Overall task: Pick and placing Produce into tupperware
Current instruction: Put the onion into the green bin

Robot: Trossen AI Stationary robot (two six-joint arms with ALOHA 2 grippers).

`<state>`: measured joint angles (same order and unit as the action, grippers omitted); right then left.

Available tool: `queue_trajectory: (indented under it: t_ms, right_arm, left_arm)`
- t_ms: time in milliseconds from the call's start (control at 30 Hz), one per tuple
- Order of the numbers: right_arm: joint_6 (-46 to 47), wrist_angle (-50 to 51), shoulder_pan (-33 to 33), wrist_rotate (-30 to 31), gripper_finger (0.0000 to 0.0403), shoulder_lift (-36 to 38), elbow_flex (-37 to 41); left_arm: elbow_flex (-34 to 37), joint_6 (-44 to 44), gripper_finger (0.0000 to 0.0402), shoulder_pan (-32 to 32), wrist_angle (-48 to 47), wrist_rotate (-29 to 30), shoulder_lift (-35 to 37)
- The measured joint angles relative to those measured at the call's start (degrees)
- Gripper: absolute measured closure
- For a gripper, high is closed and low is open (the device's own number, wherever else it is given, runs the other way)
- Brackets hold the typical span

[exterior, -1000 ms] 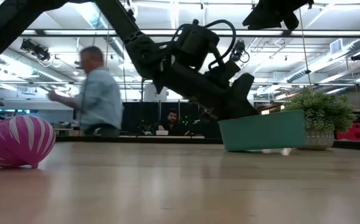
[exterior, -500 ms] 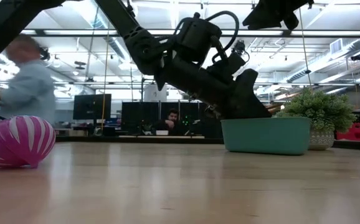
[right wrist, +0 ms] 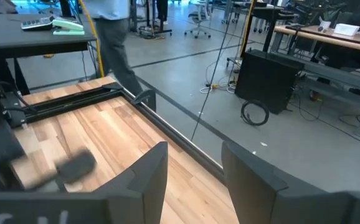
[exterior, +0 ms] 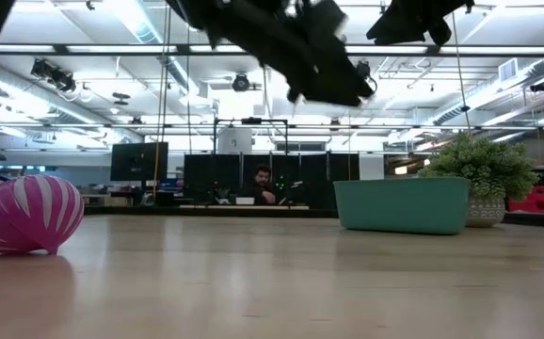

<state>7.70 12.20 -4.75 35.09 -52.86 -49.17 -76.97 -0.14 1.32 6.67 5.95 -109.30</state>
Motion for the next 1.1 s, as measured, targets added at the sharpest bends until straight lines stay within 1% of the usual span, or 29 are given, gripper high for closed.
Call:
queue_trajectory:
  t_ms: [233,300,433,533,667,767,867,1100]
  right_arm:
    - [0.0,0.0,0.0,0.0,0.0243,0.0,0.0]
    - [0.0,0.0,0.0,0.0,0.0243,0.0,0.0]
    - [0.0,0.0,0.0,0.0,0.0243,0.0,0.0]
    - [0.0,0.0,0.0,0.0,0.0243,0.0,0.0]
    - [0.0,0.0,0.0,0.0,0.0243,0.0,0.0]
    - [0.0,0.0,0.0,0.0,0.0243,0.0,0.0]
    - [0.1,0.0,0.0,0.0,0.0243,0.0,0.0]
    - [0.2,0.1,0.0,0.0,0.0243,0.0,0.0]
  left_arm:
    - [0.0,0.0,0.0212,-0.6,-19.0,0.0,10.4]
    - [0.0,-1.8,0.0217,-1.0,-24.6,0.0,12.1]
    - [0.0,-6.5,0.0224,-2.4,-38.7,-0.1,14.8]
    - [0.0,-9.9,0.023,-4.3,-47.0,-0.2,15.9]
    - [0.0,-13.1,0.024,-8.5,-52.0,-0.3,16.5]
    - [0.0,-15.3,0.0248,-11.6,-57.4,-0.4,17.0]
    - [0.0,-19.9,0.0257,-14.2,-62.5,-0.2,17.2]
    - [0.0,-31.4,0.0277,-19.0,-70.4,4.2,17.2]
